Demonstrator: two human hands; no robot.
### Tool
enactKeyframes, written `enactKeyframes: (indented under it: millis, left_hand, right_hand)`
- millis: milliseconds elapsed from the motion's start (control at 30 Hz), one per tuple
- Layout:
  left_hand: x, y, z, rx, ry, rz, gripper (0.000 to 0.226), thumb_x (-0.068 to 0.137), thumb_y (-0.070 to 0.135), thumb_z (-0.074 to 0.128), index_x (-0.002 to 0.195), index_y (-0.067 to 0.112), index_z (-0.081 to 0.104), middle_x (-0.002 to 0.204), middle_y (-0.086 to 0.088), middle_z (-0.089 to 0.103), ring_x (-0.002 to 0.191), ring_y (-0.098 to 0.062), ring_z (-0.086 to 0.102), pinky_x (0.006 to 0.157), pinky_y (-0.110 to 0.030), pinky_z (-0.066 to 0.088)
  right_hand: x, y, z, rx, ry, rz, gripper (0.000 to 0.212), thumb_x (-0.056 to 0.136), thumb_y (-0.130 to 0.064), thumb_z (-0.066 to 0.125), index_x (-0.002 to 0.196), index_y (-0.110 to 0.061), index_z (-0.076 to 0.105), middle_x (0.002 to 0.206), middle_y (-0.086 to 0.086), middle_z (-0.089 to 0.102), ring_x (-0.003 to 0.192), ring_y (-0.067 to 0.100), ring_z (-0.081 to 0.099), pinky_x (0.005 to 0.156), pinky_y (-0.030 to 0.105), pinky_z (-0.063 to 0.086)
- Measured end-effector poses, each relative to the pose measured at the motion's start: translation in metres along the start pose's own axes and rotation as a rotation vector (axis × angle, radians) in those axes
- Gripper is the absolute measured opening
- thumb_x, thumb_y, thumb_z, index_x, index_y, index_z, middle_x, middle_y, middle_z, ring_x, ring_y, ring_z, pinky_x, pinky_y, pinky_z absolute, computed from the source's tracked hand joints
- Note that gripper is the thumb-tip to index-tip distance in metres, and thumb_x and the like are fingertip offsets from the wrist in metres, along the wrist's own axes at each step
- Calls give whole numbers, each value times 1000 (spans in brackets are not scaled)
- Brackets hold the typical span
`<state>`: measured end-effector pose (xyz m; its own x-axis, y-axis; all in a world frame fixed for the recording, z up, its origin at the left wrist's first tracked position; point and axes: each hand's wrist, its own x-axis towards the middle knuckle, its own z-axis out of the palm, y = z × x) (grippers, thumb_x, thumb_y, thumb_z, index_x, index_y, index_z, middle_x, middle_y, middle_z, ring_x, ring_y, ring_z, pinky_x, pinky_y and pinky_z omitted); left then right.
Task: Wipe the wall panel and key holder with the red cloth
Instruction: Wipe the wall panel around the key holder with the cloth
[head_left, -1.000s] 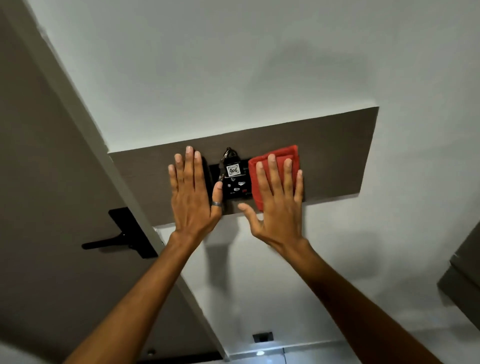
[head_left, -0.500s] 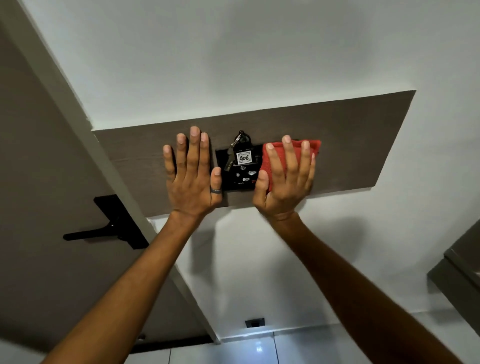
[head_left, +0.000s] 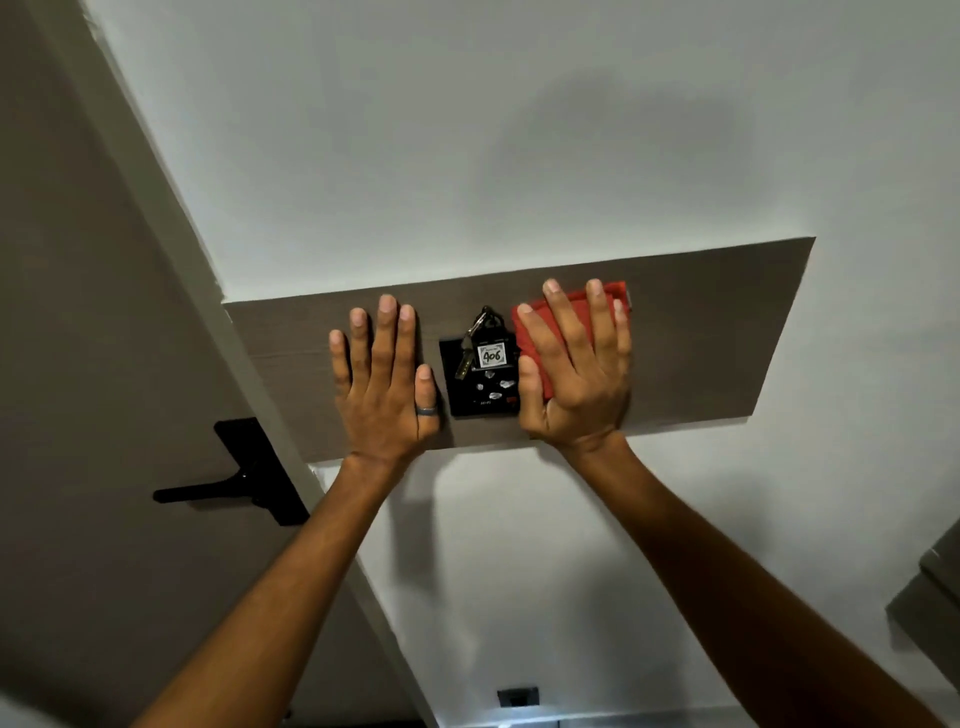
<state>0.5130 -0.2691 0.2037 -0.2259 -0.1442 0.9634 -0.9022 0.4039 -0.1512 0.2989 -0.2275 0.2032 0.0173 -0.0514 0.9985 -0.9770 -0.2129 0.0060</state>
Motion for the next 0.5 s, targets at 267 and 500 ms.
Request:
enactKeyframes:
  millis: [267, 500]
  left_hand:
    - [0, -4, 3, 32, 24, -14, 63, 103, 32, 30, 161, 12, 16, 172, 0, 0, 158, -24, -1, 129, -48, 4]
    - [-3, 1, 5, 14, 13, -54, 63, 104, 35, 29, 161, 11, 17, 171, -1, 1, 158, -26, 0, 129, -51, 4]
  right_hand:
    - [-25, 9, -10, -18, -19, -150, 46, 102, -37, 44, 141, -21, 63, 149, 9, 58, 143, 40, 47, 120, 56, 38]
    - [-8, 7, 0, 51, -46, -53, 54, 107, -42, 37, 153, -15, 44, 159, 13, 43, 161, 31, 17, 132, 52, 13]
